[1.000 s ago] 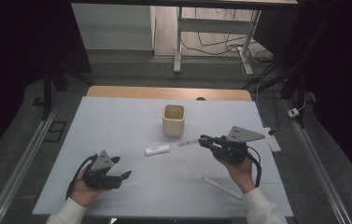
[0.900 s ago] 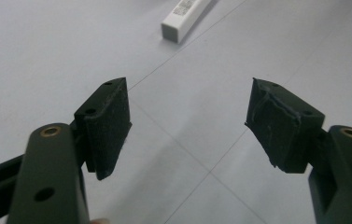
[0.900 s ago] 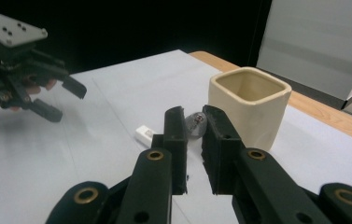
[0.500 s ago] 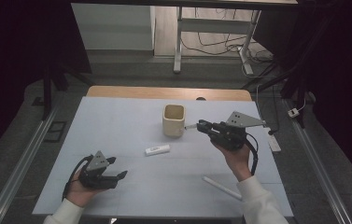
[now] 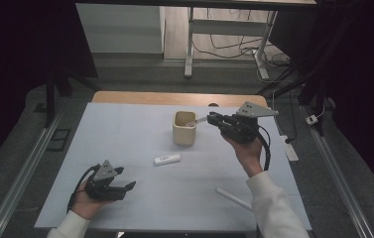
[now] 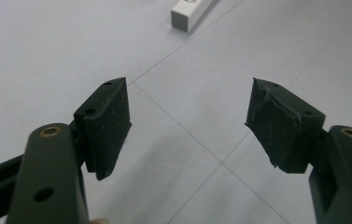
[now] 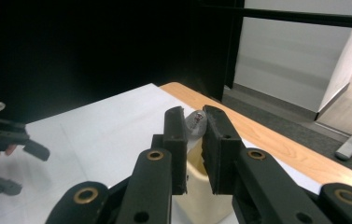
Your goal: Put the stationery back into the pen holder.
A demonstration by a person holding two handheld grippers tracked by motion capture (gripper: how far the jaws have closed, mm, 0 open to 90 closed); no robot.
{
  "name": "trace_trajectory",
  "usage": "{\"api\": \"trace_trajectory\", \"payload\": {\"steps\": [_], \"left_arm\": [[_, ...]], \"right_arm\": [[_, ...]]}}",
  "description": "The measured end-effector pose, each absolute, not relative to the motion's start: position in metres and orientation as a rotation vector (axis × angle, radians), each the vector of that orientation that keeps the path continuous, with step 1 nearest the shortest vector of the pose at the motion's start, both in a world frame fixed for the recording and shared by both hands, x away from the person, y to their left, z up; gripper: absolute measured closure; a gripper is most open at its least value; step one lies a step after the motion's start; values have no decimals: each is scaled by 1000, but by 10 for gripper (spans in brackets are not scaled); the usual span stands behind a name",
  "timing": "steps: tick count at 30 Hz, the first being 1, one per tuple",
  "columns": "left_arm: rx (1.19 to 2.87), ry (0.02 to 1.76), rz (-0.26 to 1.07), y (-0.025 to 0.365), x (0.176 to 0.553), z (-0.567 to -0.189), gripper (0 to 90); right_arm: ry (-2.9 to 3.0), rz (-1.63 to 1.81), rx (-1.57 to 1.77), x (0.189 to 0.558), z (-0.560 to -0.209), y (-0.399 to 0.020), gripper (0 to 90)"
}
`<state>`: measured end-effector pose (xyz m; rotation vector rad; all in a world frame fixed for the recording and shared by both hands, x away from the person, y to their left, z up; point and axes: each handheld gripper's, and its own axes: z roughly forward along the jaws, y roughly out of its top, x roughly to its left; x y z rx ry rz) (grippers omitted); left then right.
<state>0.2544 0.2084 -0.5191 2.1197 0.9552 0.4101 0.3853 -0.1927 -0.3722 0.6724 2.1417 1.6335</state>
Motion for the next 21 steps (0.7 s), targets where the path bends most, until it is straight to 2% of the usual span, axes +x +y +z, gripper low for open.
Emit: {"api": "trace_trajectory", "payload": {"steps": [7,21], "left_arm": [[2119,955,410,210,255,-519,296],[2122,959,407,210,256,-520,297]], "right_arm": [[2147,1603,701,399,-365,-184,790],[2183,1551,735,417,-373,-171,788]]}}
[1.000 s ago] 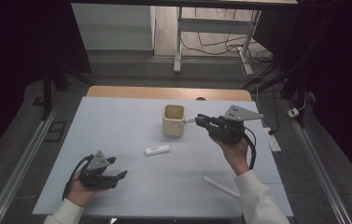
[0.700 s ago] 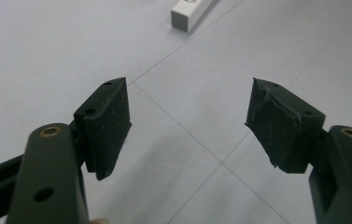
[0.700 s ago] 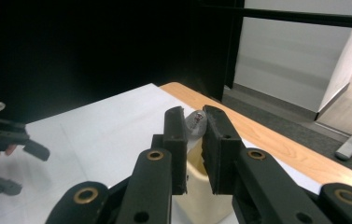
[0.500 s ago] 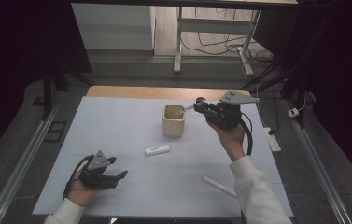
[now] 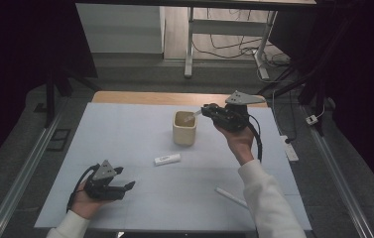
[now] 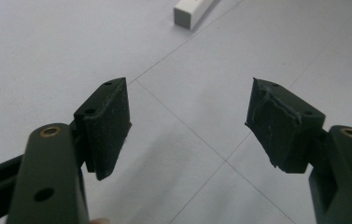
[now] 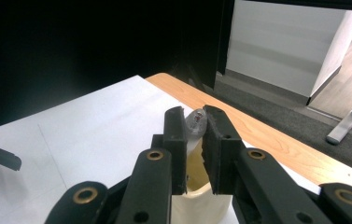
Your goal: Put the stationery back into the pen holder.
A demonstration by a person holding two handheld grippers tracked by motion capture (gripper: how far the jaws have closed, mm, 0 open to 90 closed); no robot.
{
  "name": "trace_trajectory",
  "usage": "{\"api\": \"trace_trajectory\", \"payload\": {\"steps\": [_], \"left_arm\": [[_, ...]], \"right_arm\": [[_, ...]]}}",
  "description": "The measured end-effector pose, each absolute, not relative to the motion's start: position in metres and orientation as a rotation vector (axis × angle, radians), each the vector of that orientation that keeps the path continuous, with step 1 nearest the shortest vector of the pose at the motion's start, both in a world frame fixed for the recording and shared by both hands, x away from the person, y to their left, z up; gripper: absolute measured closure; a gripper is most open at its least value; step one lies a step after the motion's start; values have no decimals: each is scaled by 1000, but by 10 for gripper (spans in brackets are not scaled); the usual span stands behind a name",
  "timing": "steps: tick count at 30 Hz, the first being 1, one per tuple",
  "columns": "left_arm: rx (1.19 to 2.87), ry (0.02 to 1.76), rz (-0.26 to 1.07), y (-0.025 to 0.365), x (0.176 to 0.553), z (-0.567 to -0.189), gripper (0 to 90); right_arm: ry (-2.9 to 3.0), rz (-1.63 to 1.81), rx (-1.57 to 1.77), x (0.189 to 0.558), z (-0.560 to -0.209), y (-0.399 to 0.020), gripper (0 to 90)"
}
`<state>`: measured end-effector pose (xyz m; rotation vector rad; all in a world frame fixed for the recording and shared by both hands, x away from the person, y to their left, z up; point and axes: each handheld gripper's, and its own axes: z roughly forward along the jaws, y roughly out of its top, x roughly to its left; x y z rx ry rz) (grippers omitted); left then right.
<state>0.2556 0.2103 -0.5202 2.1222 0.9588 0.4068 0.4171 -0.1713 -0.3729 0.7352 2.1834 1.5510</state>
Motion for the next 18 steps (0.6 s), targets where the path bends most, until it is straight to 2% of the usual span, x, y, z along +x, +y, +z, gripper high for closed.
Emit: {"api": "trace_trajectory", "payload": {"steps": [10,14,18], "left_arm": [[2127,961,406,211,256,-521,297],[2127,956,410,211,256,-521,299],[2130,957,407,211,256,-521,299]], "right_arm": [[2205,1537,748,422,-379,-166,779],[2219,1478,762,424,-381,-163,586],[2212,1495,776,420,-381,-166,522]]}}
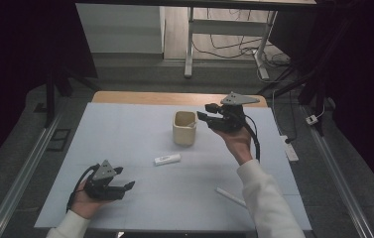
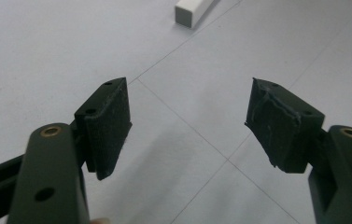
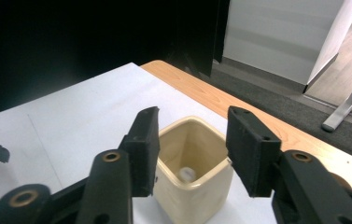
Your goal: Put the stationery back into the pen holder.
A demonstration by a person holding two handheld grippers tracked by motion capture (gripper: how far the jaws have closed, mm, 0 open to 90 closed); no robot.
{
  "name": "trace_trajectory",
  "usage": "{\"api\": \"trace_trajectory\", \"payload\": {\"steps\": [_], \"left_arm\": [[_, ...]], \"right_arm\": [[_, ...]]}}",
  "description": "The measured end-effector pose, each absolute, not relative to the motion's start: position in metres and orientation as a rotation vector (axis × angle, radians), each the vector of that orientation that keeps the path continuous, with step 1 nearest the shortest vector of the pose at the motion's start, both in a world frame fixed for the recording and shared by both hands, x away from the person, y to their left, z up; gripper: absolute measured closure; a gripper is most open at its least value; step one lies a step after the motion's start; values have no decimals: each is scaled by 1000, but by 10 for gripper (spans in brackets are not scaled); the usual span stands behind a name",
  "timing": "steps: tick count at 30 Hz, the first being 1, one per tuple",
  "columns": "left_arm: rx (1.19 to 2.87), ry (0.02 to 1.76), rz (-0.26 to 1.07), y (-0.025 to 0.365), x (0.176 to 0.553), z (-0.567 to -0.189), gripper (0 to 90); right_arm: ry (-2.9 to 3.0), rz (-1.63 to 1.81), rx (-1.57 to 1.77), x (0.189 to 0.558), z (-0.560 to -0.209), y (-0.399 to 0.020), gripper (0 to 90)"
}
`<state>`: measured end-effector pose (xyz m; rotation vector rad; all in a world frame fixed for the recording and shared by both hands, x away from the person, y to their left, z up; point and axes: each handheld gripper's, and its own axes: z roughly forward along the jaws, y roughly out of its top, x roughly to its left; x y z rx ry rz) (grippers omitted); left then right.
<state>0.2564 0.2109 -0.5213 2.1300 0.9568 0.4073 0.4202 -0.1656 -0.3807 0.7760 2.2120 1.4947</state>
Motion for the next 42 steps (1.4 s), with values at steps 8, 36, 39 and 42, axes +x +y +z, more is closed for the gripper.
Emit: {"api": "trace_trajectory", "payload": {"steps": [8,36,39,42], "left_arm": [[2134,953,406,210,256,-521,300],[2142,949,402,209,256,-522,300],[2143,949,402,209,256,-522,300],[2141,950,402,209,256,-522,300]], "right_arm": [[2214,1495,772,413,-388,-175,506],[2316,1385,733,366,-422,-204,498],[2330,1371,727,362,-425,-206,496],[2341,1366,730,359,-429,-210,495]]}}
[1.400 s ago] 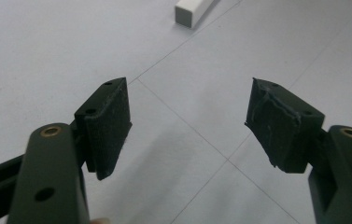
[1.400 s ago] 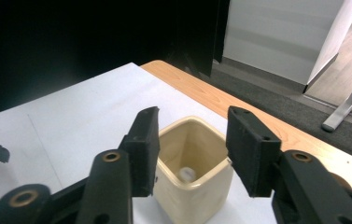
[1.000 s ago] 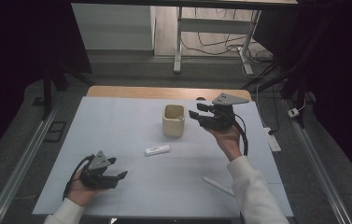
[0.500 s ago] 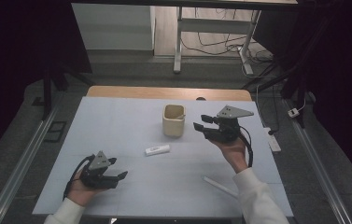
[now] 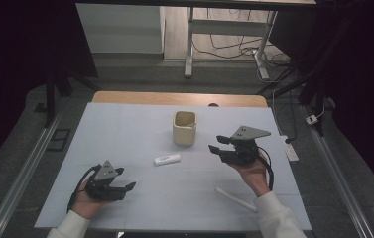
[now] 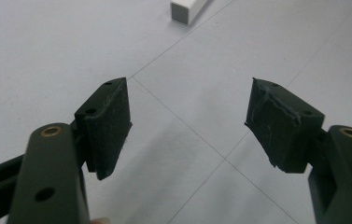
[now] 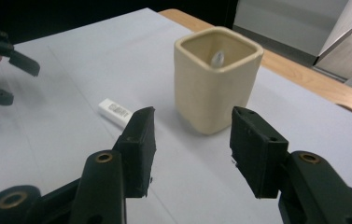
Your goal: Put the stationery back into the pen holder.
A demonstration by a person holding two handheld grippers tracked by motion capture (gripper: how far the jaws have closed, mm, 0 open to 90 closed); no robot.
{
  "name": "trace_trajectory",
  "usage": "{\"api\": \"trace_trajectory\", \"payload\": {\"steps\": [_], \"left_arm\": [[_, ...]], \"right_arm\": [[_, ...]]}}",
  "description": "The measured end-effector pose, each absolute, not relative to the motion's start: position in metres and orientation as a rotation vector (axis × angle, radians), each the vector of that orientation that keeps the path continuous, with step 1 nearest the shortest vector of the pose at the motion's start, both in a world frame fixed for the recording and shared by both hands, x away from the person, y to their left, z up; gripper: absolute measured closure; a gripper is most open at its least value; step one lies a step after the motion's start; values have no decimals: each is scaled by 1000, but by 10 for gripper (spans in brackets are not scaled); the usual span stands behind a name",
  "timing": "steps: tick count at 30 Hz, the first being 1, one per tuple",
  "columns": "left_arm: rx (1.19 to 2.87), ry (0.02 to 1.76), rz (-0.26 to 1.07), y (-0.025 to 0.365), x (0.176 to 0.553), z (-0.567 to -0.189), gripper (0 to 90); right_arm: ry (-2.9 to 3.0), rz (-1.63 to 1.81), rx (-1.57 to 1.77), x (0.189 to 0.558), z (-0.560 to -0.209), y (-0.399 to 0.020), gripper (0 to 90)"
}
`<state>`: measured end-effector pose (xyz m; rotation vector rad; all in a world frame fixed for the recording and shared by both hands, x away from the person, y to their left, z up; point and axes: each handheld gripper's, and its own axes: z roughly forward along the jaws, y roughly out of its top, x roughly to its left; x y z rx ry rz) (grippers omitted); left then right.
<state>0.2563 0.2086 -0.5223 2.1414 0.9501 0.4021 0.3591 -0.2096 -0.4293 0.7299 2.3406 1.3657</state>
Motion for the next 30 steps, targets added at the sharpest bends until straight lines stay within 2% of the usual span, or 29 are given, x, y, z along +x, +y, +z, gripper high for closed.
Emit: {"api": "trace_trajectory", "payload": {"steps": [12,30], "left_arm": [[2138,953,406,210,256,-522,300],[2138,951,408,210,256,-522,300]], "right_arm": [[2410,1300,720,348,-443,-221,491],[2494,1204,713,337,-445,-235,484]]}}
